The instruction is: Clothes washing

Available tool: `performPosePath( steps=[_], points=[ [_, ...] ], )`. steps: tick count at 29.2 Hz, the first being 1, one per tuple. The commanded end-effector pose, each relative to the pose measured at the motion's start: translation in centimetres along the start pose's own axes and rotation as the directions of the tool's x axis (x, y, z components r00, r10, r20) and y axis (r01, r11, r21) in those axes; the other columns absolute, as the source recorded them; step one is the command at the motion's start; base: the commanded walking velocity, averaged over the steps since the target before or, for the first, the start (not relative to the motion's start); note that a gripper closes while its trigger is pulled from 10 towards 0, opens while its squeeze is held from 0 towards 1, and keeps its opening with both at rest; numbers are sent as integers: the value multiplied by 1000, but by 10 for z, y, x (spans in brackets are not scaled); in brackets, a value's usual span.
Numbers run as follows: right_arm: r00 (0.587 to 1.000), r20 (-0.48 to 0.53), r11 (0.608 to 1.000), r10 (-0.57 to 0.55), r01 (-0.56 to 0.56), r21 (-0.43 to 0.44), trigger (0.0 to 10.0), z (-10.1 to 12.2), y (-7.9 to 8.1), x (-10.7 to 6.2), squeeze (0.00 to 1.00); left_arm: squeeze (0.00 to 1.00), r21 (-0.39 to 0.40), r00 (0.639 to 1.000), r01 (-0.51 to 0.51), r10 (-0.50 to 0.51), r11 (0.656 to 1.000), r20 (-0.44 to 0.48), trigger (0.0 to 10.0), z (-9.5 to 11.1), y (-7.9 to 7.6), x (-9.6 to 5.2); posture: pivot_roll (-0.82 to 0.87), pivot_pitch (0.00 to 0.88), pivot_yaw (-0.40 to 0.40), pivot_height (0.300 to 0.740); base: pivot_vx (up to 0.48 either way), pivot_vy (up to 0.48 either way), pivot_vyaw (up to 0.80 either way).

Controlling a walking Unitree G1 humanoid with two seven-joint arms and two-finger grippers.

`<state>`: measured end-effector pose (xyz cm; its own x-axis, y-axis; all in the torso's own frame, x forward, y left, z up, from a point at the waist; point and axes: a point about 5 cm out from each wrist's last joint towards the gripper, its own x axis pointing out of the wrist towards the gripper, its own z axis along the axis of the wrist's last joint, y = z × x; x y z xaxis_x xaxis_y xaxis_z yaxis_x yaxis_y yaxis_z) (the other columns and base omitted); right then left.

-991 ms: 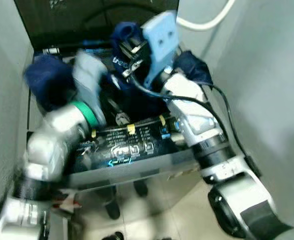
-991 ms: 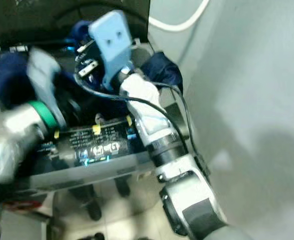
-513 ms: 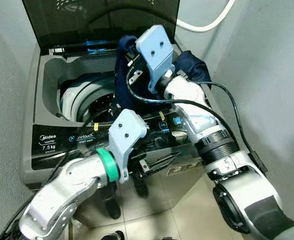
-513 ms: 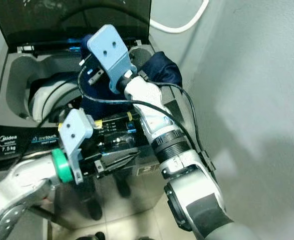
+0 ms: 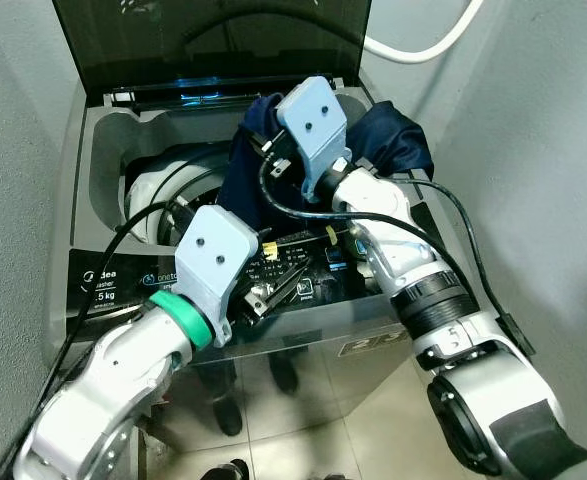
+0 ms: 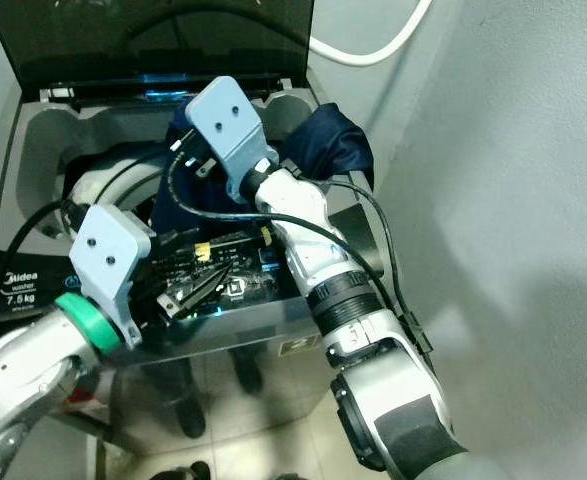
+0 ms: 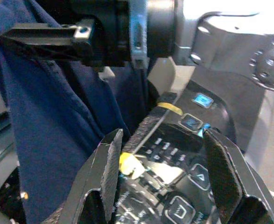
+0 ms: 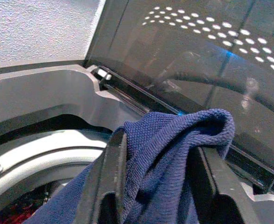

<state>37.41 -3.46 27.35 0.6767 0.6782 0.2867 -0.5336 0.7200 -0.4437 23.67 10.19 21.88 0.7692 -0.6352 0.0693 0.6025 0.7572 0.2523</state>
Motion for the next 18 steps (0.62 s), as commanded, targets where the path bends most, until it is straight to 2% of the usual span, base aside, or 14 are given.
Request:
performPosePath(
  steps=[1, 2, 3, 4, 10, 12, 14, 15, 16, 17, 18],
  points=[
    [1000, 17, 1000, -21, 21, 0, 10000, 2, -6, -2, 1000, 0, 16, 1000, -15, 15, 1000, -1, 10000, 1, -2, -3, 109, 70, 13, 740, 0, 0, 0],
    [1000, 14, 1000, -25, 25, -2, 10000, 2, -7, -2, 890, 0, 16, 1000, -21, 21, 1000, -1, 10000, 1, -2, -3, 110, 70, 12, 740, 0, 0, 0],
    [1000, 14, 1000, -25, 25, -2, 10000, 2, -7, -2, 890, 0, 16, 1000, -21, 21, 1000, -1, 10000, 1, -2, -3, 110, 70, 12, 740, 0, 0, 0],
    [1000, 11, 1000, -29, 29, -4, 10000, 1, -9, -3, 0, 0, 16, 1000, -26, 26, 1000, -2, 10000, 1, -2, -3, 111, 70, 12, 740, 0, 0, 0],
    [1000, 10, 1000, -21, 21, -6, 10000, 1, -13, -9, 0, 0, 15, 999, -53, 53, 998, -5, 10000, 0, -2, -4, 114, 74, 11, 740, 0, 0, 0],
    [999, 32, 1000, -3, 2, 28, 10000, 4, -17, -17, 0, 0, 22, 996, -91, 91, 996, 5, 10000, 1, 3, -2, 110, 74, 11, 740, 0, 0, 0],
    [999, 32, 1000, -3, 2, 28, 10000, 4, -17, -17, 0, 0, 22, 996, -91, 91, 996, 5, 10000, 1, 3, -2, 110, 74, 11, 740, 0, 0, 0],
    [999, 50, 998, -14, 11, 69, 10000, 5, -19, -22, 0, 0, 21, 993, -114, 114, 993, 10, 10000, 2, 7, -1, 109, 74, 11, 740, 0, 0, 0],
    [999, 50, 998, -14, 11, 69, 10000, 5, -19, -22, 0, 0, 21, 993, -114, 114, 993, 10, 10000, 2, 7, -1, 109, 74, 11, 740, 0, 0, 0],
    [992, 83, 980, -97, 81, 181, 10000, 8, -26, -30, 0, 0, 3, 985, -172, 172, 985, 18, 10000, 4, 18, 3, 102, 72, 15, 740, 0, 0, 0],
    [992, 83, 980, -97, 81, 181, 10000, 8, -26, -30, 0, 0, 3, 985, -172, 172, 985, 18, 10000, 4, 18, 3, 102, 72, 15, 740, 0, 0, 0]
  ],
)
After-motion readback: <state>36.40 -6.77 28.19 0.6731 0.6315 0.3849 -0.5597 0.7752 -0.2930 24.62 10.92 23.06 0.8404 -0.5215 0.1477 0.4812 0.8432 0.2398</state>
